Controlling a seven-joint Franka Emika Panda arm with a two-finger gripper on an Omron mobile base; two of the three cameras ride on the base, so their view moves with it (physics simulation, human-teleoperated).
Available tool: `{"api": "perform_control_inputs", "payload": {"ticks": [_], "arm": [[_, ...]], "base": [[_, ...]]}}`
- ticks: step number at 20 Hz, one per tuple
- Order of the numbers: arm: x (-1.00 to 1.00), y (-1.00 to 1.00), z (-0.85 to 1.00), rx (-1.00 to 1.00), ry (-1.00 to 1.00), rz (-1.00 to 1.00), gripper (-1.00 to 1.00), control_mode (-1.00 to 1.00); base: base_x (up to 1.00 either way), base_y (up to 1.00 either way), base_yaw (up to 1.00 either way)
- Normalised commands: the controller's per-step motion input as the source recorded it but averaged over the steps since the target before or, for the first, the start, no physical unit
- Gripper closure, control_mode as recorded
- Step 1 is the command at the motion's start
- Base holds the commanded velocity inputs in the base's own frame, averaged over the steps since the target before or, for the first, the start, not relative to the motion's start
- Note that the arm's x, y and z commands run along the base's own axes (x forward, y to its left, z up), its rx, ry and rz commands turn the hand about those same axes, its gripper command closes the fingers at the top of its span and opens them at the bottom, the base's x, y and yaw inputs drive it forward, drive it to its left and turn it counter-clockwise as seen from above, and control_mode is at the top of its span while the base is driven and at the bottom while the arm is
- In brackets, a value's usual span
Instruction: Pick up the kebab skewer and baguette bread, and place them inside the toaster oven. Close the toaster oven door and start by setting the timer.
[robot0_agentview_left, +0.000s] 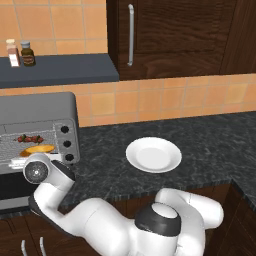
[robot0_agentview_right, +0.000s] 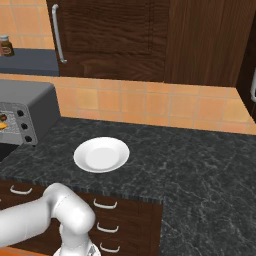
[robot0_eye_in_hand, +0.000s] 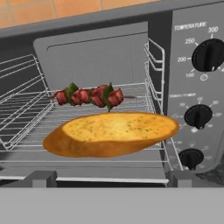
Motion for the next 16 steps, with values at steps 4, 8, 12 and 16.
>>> {"api": "perform_control_inputs", "payload": {"ticks": [4, 8, 12, 16], "arm": [[0.08, 0.0, -0.05, 0.0, 0.0, 0.0, -1.0, -1.0], [0.03, 0.0, -0.16, 0.0, 0.0, 0.0, -1.0, -1.0], [0.04, 0.0, -0.02, 0.0, 0.0, 0.0, -1.0, -1.0], [0.1, 0.0, 0.0, 0.0, 0.0, 0.0, -1.0, -1.0]], "base": [[0.0, 0.0, 0.0], [0.0, 0.0, 0.0], [0.0, 0.0, 0.0], [0.0, 0.0, 0.0]]}}
